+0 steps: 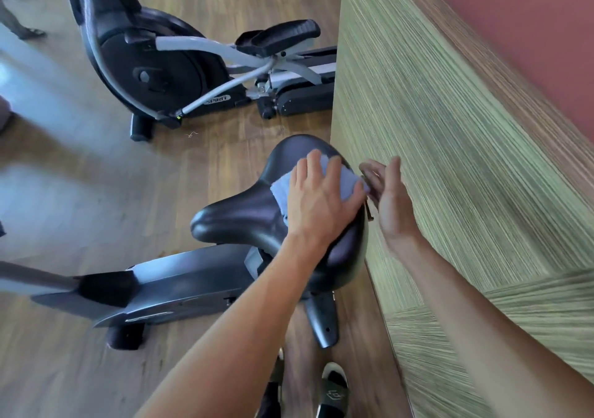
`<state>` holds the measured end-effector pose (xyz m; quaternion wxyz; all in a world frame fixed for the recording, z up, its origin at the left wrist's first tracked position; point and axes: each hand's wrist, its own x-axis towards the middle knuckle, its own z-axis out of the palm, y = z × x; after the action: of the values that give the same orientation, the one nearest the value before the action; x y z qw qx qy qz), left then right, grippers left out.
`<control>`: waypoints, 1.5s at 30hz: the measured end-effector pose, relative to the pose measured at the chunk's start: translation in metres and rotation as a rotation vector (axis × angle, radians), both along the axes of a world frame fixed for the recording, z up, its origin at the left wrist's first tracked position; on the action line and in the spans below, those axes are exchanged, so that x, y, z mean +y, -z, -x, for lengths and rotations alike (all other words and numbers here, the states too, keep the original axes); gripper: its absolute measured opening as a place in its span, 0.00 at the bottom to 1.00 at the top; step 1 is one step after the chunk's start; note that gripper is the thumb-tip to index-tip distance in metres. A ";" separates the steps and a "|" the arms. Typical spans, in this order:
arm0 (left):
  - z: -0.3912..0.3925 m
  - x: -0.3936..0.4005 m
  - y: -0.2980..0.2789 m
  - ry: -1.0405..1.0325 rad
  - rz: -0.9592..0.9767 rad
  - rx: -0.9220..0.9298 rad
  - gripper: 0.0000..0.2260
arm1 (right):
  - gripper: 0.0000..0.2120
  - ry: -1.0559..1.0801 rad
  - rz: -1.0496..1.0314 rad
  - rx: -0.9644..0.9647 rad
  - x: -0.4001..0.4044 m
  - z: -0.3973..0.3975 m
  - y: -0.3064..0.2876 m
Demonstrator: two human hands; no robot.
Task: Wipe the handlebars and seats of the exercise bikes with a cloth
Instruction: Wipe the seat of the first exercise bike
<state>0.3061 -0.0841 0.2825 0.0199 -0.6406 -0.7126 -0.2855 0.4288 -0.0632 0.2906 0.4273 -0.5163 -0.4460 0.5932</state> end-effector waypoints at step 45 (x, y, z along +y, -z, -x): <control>0.105 0.038 0.010 0.017 0.109 -0.180 0.29 | 0.29 0.035 -0.664 -0.735 -0.003 0.079 0.008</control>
<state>0.2014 -0.0462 0.2729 -0.0816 -0.6185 -0.7204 -0.3031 0.3500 -0.0664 0.2822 0.3933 -0.5347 -0.7233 0.1905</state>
